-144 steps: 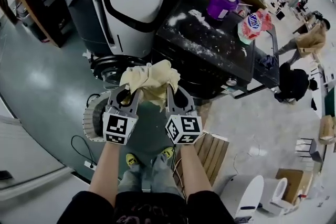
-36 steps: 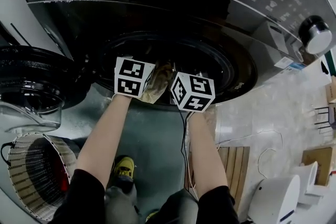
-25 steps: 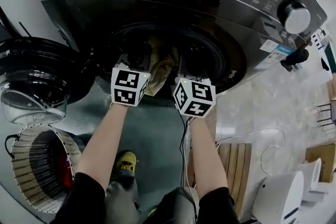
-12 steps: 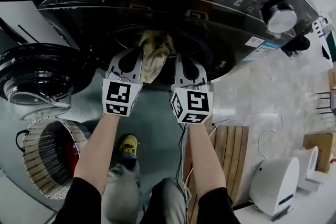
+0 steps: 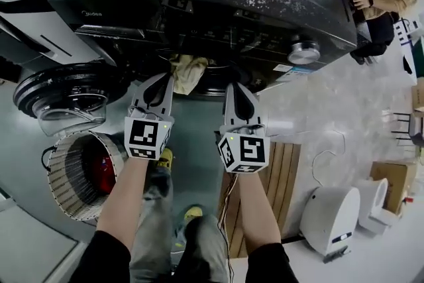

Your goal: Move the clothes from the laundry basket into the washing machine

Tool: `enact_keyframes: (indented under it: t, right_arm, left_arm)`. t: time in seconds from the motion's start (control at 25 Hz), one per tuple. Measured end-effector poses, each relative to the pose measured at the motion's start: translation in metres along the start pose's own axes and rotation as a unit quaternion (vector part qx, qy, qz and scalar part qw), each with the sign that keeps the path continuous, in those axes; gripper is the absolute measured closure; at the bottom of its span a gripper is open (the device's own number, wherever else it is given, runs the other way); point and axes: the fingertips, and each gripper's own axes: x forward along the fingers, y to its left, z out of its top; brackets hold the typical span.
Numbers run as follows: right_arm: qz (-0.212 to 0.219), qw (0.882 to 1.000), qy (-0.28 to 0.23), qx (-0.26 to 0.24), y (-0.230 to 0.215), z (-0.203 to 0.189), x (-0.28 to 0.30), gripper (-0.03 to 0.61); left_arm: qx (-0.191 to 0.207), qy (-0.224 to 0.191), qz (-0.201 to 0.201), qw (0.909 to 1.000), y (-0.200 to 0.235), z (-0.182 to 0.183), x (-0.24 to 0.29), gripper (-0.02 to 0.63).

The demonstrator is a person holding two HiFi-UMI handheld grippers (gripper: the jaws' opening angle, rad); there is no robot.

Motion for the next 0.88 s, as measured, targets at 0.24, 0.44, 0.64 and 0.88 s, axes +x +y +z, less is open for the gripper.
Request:
enact_keyframes:
  t: [0.24, 0.44, 0.64, 0.88]
  right_arm:
    - [-0.003, 1.000, 0.009, 0.005, 0.000, 0.076, -0.045, 0.575]
    - [0.005, 1.000, -0.001, 0.002, 0.010, 0.154, -0.071, 0.575]
    - [0.020, 1.000, -0.015, -0.005, 0.034, 0.225, -0.104, 0.575]
    - [0.071, 0.997, -0.010, -0.016, 0.088, 0.274, -0.123, 0.575]
  left_arm:
    - [-0.006, -0.017, 0.014, 0.9997, -0.008, 0.091, -0.051, 0.603]
    - [-0.008, -0.032, 0.034, 0.9989, -0.012, 0.166, -0.093, 0.603]
    - [0.025, -0.050, 0.032, 0.9979, -0.025, 0.237, -0.143, 0.603]
    - [0.001, -0.051, 0.072, 0.9961, 0.001, 0.276, -0.212, 0.603]
